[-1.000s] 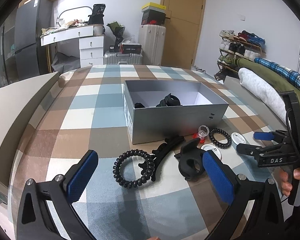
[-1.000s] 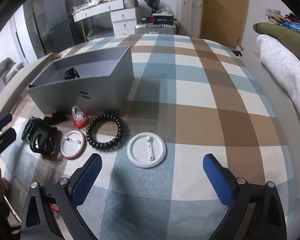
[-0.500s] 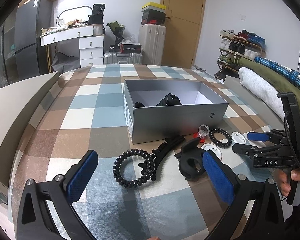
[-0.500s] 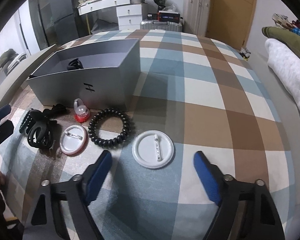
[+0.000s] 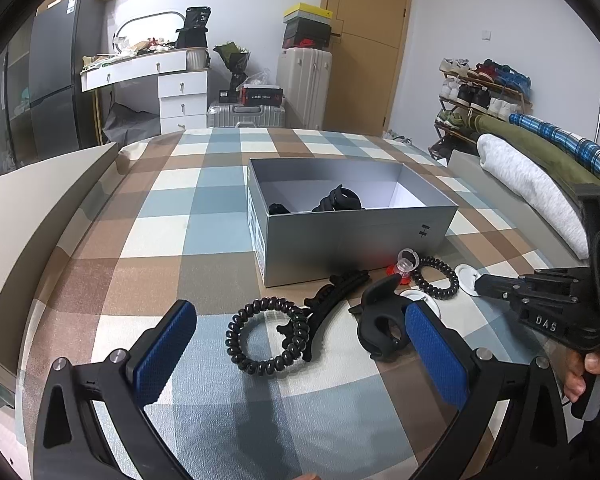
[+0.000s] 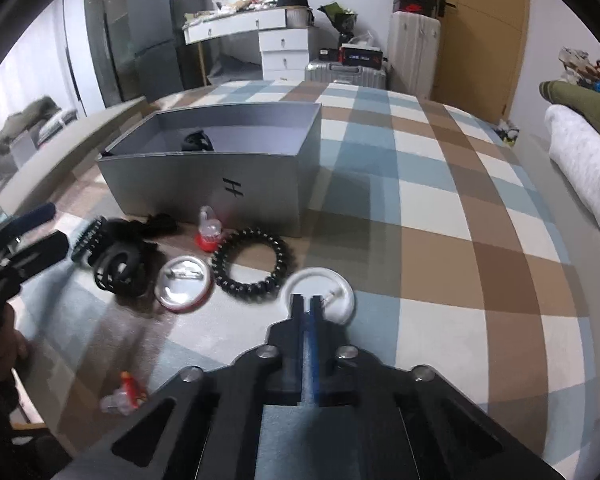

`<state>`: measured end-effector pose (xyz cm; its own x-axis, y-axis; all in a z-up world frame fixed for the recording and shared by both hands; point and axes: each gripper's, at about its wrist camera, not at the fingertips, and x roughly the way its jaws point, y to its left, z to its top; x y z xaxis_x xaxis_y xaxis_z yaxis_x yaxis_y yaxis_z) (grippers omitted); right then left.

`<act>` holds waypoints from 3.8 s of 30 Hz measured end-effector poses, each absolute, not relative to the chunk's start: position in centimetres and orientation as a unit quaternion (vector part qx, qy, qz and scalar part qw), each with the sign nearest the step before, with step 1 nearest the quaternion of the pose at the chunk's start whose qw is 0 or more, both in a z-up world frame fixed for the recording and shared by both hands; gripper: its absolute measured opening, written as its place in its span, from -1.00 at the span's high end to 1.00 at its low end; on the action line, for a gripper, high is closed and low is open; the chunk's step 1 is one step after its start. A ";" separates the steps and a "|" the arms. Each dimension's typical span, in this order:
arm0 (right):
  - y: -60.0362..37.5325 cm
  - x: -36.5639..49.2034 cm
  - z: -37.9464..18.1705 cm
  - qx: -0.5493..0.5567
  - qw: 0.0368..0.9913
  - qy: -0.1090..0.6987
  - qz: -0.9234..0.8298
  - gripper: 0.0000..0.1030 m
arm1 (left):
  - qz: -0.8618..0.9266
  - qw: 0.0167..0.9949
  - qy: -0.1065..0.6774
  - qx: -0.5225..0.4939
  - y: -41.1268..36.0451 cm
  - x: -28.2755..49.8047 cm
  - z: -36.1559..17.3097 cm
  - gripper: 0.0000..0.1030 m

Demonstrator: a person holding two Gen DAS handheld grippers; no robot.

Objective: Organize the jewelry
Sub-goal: 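Close the right tool on the white round pin badge, then grasp a black claw clip with the left tool while the right tool holds the badge, then carry the badge and the claw clip over the grey box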

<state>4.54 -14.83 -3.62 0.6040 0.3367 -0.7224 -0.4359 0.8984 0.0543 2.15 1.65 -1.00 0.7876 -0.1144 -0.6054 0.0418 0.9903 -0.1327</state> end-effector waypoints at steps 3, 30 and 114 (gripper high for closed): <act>-14.7 4.5 -3.8 -0.072 0.891 0.392 0.218 0.95 | -0.042 0.944 0.323 -0.054 1.7 2.1 -1.0 -0.98; -14.6 5.0 -3.7 -0.060 0.890 0.392 0.224 0.20 | -0.041 0.944 0.323 -0.050 1.4 2.1 -1.0 -0.98; -11.5 11.2 2.0 0.112 0.878 0.324 0.333 0.19 | -0.066 0.940 0.332 -0.041 0.6 8.9 1.3 0.18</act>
<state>11.19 -11.46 1.98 0.5677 0.6580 -0.4946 -0.5124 0.7527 0.4133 8.88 0.59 1.32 0.7714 -0.1513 -0.6181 0.0976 0.9880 -0.1200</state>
